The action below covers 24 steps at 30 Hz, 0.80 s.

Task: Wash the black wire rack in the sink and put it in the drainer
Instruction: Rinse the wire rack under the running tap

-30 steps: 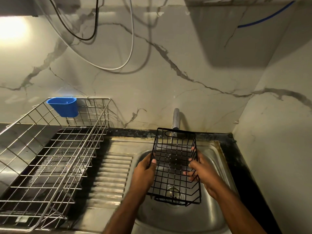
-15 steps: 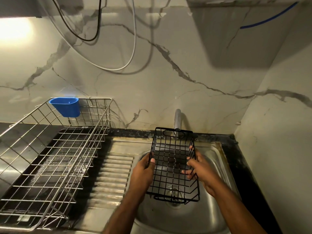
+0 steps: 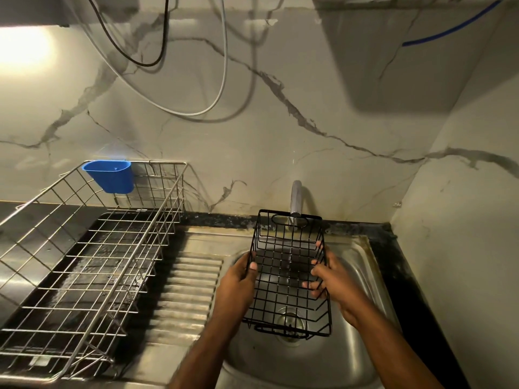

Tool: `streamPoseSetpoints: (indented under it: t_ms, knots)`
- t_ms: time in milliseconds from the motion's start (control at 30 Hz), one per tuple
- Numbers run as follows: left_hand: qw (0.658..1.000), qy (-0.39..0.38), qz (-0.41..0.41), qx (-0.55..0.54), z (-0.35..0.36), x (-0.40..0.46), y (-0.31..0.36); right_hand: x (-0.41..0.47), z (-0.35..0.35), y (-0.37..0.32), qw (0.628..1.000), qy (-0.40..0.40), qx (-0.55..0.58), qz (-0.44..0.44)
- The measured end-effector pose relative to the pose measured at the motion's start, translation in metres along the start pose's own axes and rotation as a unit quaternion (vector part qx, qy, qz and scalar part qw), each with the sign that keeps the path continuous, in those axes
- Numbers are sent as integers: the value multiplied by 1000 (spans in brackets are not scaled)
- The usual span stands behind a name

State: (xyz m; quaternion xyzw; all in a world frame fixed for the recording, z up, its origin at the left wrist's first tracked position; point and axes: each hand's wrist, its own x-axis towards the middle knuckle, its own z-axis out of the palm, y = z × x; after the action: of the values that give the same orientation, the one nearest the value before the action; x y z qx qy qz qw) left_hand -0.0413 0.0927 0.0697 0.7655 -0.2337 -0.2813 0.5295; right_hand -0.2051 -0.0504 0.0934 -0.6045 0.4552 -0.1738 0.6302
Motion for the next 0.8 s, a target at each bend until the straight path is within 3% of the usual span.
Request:
streamPoseSetpoints:
  t_ms: [800]
  knots:
    - [1000,13,10,26,-10,-17,3,-5,4,2,1000,-17,-10,-13]
